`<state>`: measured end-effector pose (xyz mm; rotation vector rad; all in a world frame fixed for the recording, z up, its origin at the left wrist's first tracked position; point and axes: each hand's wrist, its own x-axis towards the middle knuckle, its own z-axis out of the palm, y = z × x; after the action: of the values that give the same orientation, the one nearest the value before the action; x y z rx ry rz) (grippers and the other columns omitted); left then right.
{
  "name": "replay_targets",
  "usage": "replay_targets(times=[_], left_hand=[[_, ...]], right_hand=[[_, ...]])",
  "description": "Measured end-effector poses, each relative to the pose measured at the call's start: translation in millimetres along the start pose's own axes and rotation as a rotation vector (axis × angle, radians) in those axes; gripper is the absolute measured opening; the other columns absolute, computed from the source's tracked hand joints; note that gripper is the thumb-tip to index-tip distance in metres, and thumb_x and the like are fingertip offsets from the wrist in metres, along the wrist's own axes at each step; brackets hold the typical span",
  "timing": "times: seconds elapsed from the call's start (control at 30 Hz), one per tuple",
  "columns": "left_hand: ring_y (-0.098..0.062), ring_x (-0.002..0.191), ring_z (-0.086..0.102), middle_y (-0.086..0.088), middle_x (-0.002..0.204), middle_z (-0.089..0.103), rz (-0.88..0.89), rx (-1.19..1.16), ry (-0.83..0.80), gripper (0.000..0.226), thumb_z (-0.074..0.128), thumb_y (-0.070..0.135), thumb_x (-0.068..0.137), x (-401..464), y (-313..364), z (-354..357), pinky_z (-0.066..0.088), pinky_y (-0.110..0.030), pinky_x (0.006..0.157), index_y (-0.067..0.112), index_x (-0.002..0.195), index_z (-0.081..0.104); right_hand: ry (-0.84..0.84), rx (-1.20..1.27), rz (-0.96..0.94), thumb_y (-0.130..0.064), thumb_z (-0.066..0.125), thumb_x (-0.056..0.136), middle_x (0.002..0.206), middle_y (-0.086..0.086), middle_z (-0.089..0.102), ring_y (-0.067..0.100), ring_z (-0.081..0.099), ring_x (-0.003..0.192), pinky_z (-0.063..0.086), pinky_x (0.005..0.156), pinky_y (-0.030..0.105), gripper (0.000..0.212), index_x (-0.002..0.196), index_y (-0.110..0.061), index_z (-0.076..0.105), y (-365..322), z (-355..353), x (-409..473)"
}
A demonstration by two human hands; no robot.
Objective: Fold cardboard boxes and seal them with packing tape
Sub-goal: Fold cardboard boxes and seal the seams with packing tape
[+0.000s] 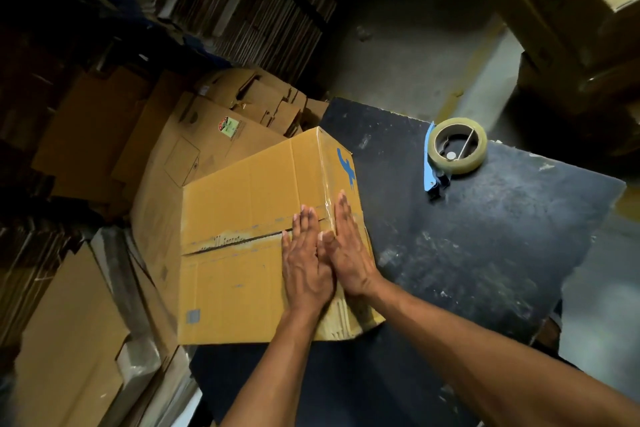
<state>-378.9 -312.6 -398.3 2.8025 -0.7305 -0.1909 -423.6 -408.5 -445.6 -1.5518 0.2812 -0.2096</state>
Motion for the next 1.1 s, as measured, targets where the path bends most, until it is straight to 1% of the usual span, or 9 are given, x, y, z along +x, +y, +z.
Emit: replay_targets(times=[0.1,0.27,0.47,0.63,0.77,0.87,0.97,1.03,1.1], left_hand=[[-0.006,0.158,0.004,0.009,0.17,0.01,-0.029,0.013,0.003,0.067,0.005,0.056,0.103,1.7,8.3,-4.1,0.005,-0.043,0.13,0.025,0.161,0.013],[-0.004,0.158,0.004,0.008,0.171,0.014,-0.025,0.006,0.019,0.06,0.015,0.045,0.107,1.7,6.0,-2.0,0.008,-0.047,0.129,0.025,0.164,0.017],[-0.001,0.157,0.004,0.009,0.171,0.015,-0.014,-0.025,0.033,0.056,0.022,0.041,0.109,2.2,5.8,-1.0,0.008,-0.045,0.13,0.026,0.163,0.019],[-0.001,0.157,0.001,0.01,0.171,0.012,-0.026,0.033,0.018,0.056,0.02,0.04,0.11,2.8,4.7,-0.5,0.009,-0.046,0.13,0.025,0.164,0.017],[-0.002,0.157,-0.001,0.011,0.171,0.008,-0.036,0.057,-0.008,0.056,0.018,0.042,0.109,4.7,6.4,-3.4,0.008,-0.046,0.129,0.028,0.162,0.008],[-0.006,0.158,-0.005,0.008,0.172,0.002,-0.059,0.079,-0.049,0.068,0.015,0.058,0.106,3.8,12.8,-8.1,0.004,-0.047,0.13,0.025,0.165,0.007],[-0.009,0.157,-0.016,0.005,0.172,-0.011,-0.019,0.209,-0.124,0.09,0.022,0.078,0.096,-5.4,19.1,-11.6,-0.008,-0.042,0.129,0.028,0.165,-0.004],[-0.01,0.156,-0.02,0.005,0.171,-0.016,0.008,0.254,-0.171,0.089,0.033,0.069,0.096,-14.8,21.3,-12.9,-0.004,-0.048,0.129,0.031,0.164,-0.009],[-0.013,0.157,-0.021,0.004,0.171,-0.019,0.039,0.282,-0.241,0.089,0.036,0.06,0.094,-36.2,21.1,-14.8,0.003,-0.053,0.128,0.031,0.163,-0.012]], right_hand=[[-0.025,-0.013,0.091,-0.092,-0.004,0.082,0.168,-0.006,-0.025,0.001,-0.021,0.153,-0.001,0.128,0.052,0.101,0.157,-0.027,-0.018,6.3,-5.8,5.2],[0.072,0.012,0.027,-0.094,-0.002,0.078,0.166,-0.007,-0.028,0.006,-0.022,0.154,-0.018,0.124,0.048,0.112,0.161,-0.021,-0.016,-24.5,-29.7,67.2],[-0.063,-0.072,-0.024,-0.093,-0.003,0.079,0.17,-0.006,-0.022,0.005,-0.02,0.155,-0.003,0.126,0.06,0.112,0.163,-0.02,-0.013,-14.4,-35.2,107.7],[-0.096,-0.04,0.0,-0.096,0.003,0.077,0.171,-0.005,-0.017,0.009,-0.014,0.157,-0.004,0.127,0.058,0.115,0.164,-0.021,-0.011,-22.3,-47.0,112.0],[-0.128,-0.122,-0.011,-0.094,0.003,0.078,0.168,-0.006,-0.026,0.011,-0.019,0.156,-0.008,0.126,0.055,0.113,0.161,-0.02,-0.019,-29.3,-45.4,136.2],[-0.161,-0.19,0.006,-0.082,0.027,0.093,0.168,-0.005,-0.027,0.013,-0.019,0.156,-0.002,0.126,0.059,0.104,0.16,-0.021,-0.022,-12.9,-46.8,138.7],[-0.211,-0.105,0.169,-0.058,0.053,0.1,0.17,0.002,-0.023,0.019,-0.016,0.157,0.002,0.128,0.054,0.105,0.16,-0.015,-0.022,-9.1,-54.2,125.4],[-0.188,-0.143,0.21,-0.051,0.053,0.103,0.17,0.006,-0.021,0.021,-0.016,0.157,0.001,0.128,0.052,0.101,0.159,-0.01,-0.021,-15.4,-58.1,106.0],[-0.183,-0.234,0.26,-0.056,0.048,0.103,0.169,0.006,-0.025,0.023,-0.017,0.157,0.0,0.127,0.057,0.1,0.159,-0.01,-0.021,-23.2,-61.7,72.5]])
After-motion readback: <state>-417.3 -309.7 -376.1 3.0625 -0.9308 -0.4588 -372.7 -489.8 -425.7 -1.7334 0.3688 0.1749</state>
